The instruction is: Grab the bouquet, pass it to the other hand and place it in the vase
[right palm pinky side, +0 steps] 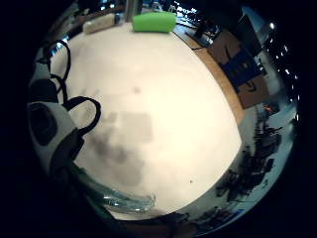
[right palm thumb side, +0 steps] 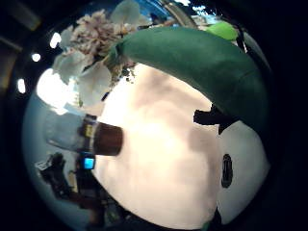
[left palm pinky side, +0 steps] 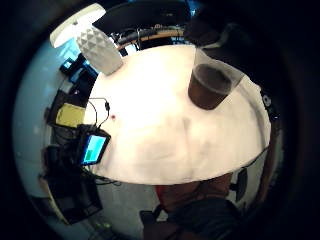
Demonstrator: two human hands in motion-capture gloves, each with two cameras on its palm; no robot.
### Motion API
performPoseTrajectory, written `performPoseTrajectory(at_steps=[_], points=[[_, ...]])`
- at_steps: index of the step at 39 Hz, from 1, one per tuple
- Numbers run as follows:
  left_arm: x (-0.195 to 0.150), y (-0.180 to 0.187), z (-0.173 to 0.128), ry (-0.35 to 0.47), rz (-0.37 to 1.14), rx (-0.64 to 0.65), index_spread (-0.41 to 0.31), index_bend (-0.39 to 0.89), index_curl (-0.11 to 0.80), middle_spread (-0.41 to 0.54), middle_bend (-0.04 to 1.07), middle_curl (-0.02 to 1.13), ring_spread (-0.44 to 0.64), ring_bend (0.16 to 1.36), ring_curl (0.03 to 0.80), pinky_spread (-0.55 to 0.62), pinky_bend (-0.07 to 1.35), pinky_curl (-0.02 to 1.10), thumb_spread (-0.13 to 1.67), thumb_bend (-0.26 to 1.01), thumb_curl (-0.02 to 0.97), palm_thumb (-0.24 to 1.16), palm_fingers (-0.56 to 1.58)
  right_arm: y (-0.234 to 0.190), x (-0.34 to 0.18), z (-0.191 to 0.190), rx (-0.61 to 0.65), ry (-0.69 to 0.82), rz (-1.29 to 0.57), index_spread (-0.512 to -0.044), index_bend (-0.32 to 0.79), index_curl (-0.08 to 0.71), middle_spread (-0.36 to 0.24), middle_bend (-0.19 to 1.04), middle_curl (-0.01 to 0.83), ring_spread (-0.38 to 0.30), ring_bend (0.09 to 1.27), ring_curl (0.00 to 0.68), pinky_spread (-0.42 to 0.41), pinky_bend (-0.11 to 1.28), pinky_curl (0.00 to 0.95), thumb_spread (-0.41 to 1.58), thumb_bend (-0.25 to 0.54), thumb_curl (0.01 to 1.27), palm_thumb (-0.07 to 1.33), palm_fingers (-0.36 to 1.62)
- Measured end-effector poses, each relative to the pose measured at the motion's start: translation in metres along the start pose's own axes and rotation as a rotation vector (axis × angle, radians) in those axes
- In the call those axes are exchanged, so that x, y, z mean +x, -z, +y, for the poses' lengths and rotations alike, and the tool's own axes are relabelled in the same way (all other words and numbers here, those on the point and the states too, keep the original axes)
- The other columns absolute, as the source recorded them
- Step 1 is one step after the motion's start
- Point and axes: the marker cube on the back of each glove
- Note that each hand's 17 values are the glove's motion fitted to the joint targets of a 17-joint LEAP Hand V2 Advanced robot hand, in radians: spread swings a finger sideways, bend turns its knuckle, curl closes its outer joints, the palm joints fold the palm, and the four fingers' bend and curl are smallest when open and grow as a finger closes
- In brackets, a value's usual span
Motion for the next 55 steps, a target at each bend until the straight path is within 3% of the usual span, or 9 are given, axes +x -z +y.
performPoseTrajectory(at_steps=[5,13,20,26,35,39,47,49,55], points=[[0.030,0.023,-0.009,-0.065,0.124,0.038,-0.099,0.15,0.320,0.051,0.18,0.34,0.21,0.52,0.300,0.43,0.26,0.34,1.07,-0.02,0.288,0.25,0.46,0.044,-0.022,0.003,0.085,0.022,-0.277,-0.266,0.17,0.356,-0.176,0.66,0.577,-0.202,0.95,0.546,-0.286,0.73,0.473,0.58,-0.025,0.66,0.97,1.36],[0.073,0.035,-0.045,-0.169,0.495,-0.014,-0.103,0.14,0.320,0.030,0.19,0.35,0.18,0.52,0.301,0.40,0.28,0.35,1.07,-0.01,0.298,0.29,0.52,0.098,-0.062,0.025,0.092,0.124,-0.678,-0.261,0.17,0.387,-0.177,0.67,0.590,-0.196,0.97,0.551,-0.286,0.75,0.480,0.58,-0.024,0.69,0.97,1.34],[0.109,0.038,-0.073,-0.218,0.792,-0.097,-0.100,0.13,0.313,0.016,0.18,0.35,0.16,0.52,0.306,0.37,0.28,0.36,1.06,-0.01,0.310,0.34,0.53,0.100,-0.090,0.037,0.059,0.251,-0.934,-0.260,0.17,0.408,-0.176,0.68,0.595,-0.196,0.98,0.551,-0.293,0.75,0.482,0.59,-0.025,0.70,0.97,1.34],[0.148,0.048,-0.089,-0.199,0.942,-0.067,-0.083,0.12,0.305,0.005,0.18,0.35,0.15,0.52,0.309,0.36,0.30,0.37,1.03,0.01,0.340,0.45,0.54,0.115,-0.134,0.062,0.007,0.408,-1.172,-0.257,0.16,0.420,-0.177,0.68,0.598,-0.199,1.01,0.551,-0.296,0.75,0.483,0.61,-0.025,0.71,0.97,1.34],[0.174,0.053,-0.100,-0.259,1.055,-0.079,-0.072,0.10,0.283,-0.059,0.19,0.36,0.08,0.56,0.319,0.30,0.33,0.38,0.98,-0.01,0.374,0.56,0.60,0.112,-0.177,0.080,-0.087,0.509,-1.230,-0.256,0.17,0.439,-0.179,0.69,0.604,-0.201,1.02,0.550,-0.295,0.75,0.482,0.62,-0.026,0.72,0.97,1.33],[0.172,0.056,-0.102,-0.236,1.138,-0.077,-0.096,0.12,0.280,-0.099,0.19,0.36,0.01,0.59,0.322,0.22,0.33,0.38,0.94,0.00,0.392,0.62,0.69,0.100,-0.189,0.079,-0.063,0.600,-1.188,-0.255,0.17,0.446,-0.179,0.69,0.606,-0.202,1.02,0.549,-0.295,0.75,0.481,0.62,-0.027,0.73,0.96,1.33],[0.162,0.058,-0.101,-0.167,1.203,-0.071,-0.211,0.17,0.317,-0.239,0.22,0.38,-0.21,0.56,0.322,-0.08,0.37,0.38,0.87,0.01,0.446,0.77,1.15,0.097,-0.211,0.090,-0.137,0.611,-1.254,-0.258,0.17,0.463,-0.180,0.70,0.610,-0.195,1.01,0.545,-0.295,0.74,0.478,0.62,-0.026,0.73,0.96,1.33],[0.157,0.057,-0.103,-0.160,1.216,-0.061,-0.237,0.14,0.320,-0.277,0.32,0.42,-0.27,0.60,0.352,-0.20,0.43,0.40,0.75,0.00,0.482,0.81,1.36,0.097,-0.216,0.096,-0.199,0.562,-1.281,-0.259,0.17,0.466,-0.180,0.70,0.611,-0.198,1.01,0.544,-0.299,0.74,0.477,0.63,-0.026,0.74,0.96,1.33],[0.153,0.072,-0.104,-0.163,1.216,-0.056,-0.275,0.18,0.351,-0.317,0.43,0.49,-0.33,0.72,0.412,-0.32,0.51,0.44,0.63,-0.02,0.529,0.84,1.42,0.101,-0.219,0.092,-0.243,0.673,-1.236,-0.260,0.17,0.476,-0.180,0.70,0.614,-0.197,1.01,0.540,-0.301,0.72,0.468,0.63,-0.025,0.74,0.96,1.32]])
